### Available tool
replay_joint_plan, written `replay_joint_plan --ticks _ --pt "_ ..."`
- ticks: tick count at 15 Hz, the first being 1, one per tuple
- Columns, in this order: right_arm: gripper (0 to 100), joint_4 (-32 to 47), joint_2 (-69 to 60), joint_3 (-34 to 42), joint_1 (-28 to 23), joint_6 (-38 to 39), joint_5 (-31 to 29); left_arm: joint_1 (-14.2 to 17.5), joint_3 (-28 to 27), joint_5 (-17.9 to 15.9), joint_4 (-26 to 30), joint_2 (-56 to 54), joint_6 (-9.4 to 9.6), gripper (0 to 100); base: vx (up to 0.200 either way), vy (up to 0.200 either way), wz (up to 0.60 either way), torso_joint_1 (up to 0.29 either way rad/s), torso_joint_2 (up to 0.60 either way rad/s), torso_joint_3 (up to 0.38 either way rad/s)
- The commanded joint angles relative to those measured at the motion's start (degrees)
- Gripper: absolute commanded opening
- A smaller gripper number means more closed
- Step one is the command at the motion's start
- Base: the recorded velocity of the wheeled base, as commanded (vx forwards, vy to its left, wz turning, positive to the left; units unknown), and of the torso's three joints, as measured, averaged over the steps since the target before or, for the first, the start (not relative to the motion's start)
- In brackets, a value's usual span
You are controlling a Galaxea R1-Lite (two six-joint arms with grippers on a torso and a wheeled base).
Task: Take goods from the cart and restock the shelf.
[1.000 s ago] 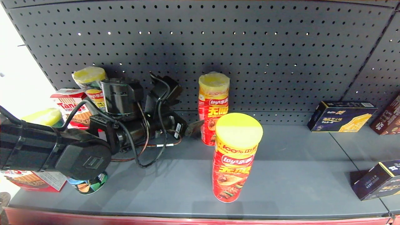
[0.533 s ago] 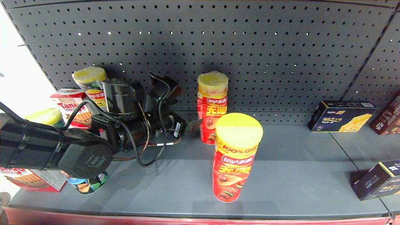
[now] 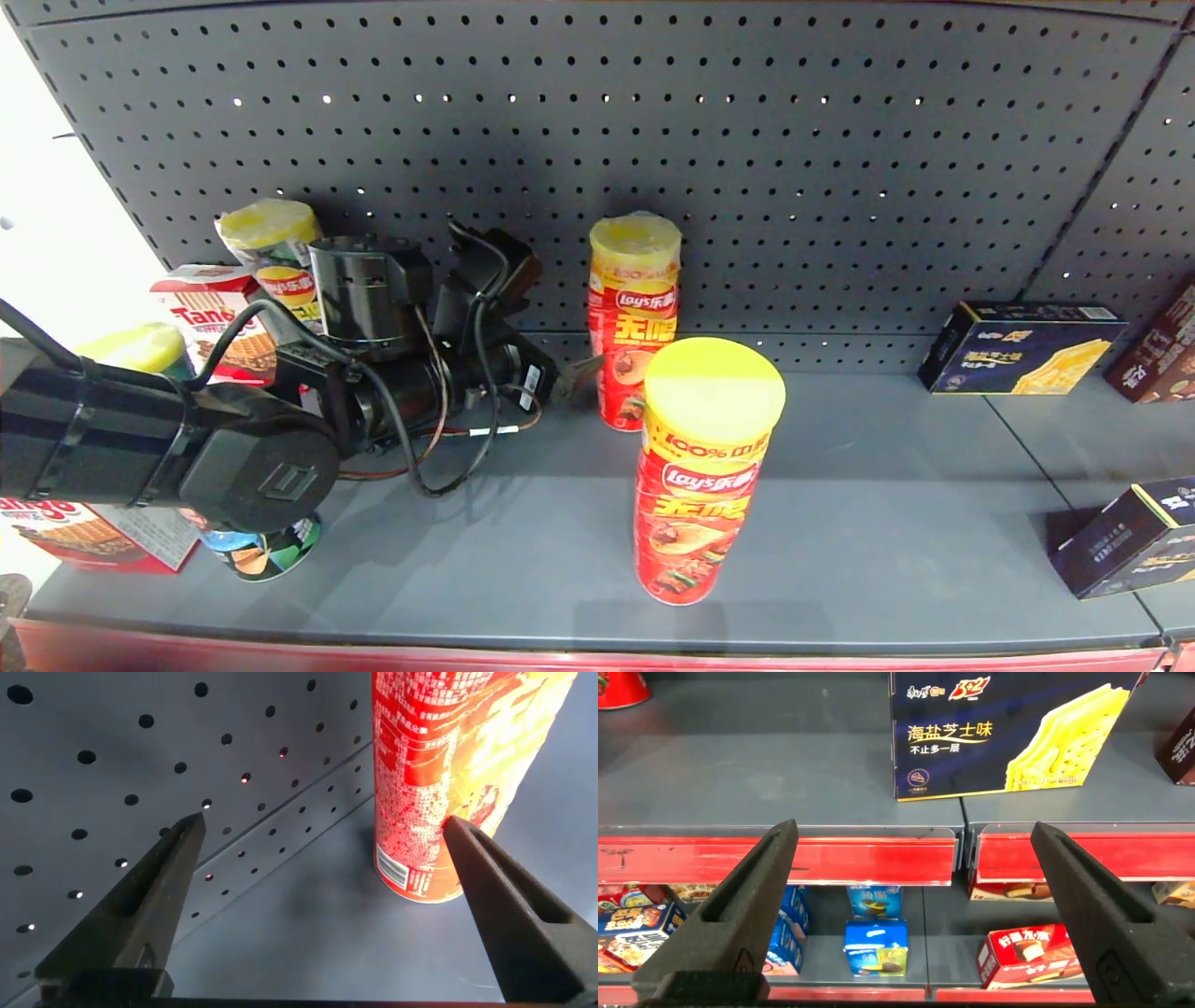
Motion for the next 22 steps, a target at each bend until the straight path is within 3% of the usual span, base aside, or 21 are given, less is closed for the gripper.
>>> replay_joint_plan --ticks 1,9,15,22 --pt "100 -0.01 0.07 0.00 0.00 0.00 0.04 -0.09 0.03 0.01 -0.11 0.10 -0.01 100 0.000 0.000 0.00 0.000 0.00 0.000" --pt "100 -0.01 0.07 0.00 0.00 0.00 0.04 -0.79 2.84 5.28 -0.82 -1.13 0.34 100 0.000 0.000 0.00 0.000 0.00 0.000" --pt "100 -0.01 0.07 0.00 0.00 0.00 0.04 -0.79 2.58 12.58 -0.73 -0.86 0.34 100 0.000 0.000 0.00 0.000 0.00 0.000" --pt "100 -0.01 0.07 0.00 0.00 0.00 0.04 -2.11 0.38 12.49 -0.20 1.42 -0.19 100 0.000 0.000 0.00 0.000 0.00 0.000"
